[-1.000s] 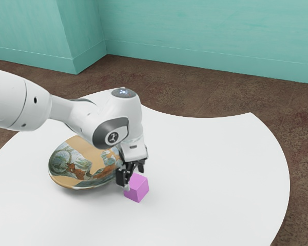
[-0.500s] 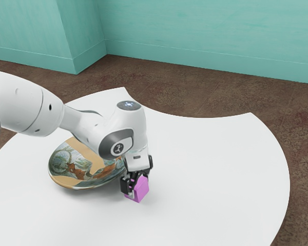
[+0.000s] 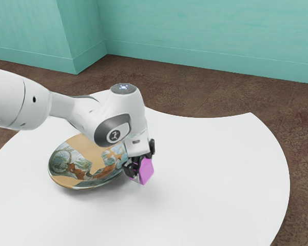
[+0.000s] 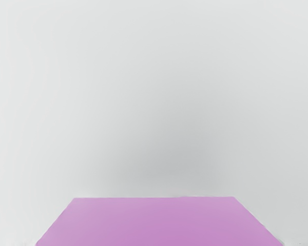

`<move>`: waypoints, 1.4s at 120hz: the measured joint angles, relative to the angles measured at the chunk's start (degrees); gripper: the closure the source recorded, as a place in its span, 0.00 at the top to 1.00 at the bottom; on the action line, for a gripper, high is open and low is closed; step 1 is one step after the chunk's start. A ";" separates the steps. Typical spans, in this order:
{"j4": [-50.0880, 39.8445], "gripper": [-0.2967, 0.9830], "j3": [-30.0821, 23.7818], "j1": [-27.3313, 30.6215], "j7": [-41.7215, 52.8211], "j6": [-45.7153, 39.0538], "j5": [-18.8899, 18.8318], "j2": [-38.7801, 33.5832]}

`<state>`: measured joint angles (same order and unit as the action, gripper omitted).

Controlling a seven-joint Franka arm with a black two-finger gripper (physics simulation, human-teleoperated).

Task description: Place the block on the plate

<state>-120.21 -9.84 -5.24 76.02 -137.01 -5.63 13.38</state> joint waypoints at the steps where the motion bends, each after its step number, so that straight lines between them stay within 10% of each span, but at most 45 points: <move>1: -0.01 0.53 0.00 0.01 0.00 0.02 0.02 -0.25; 68: -0.31 0.54 12.43 2.62 -1.74 12.00 0.08 -8.56; 132: 5.86 0.54 12.92 5.58 -2.55 9.17 -2.36 4.26; 168: 4.74 0.71 13.09 5.45 -2.90 6.98 -2.84 1.61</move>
<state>-115.48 3.24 0.21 73.12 -130.03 -8.47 14.99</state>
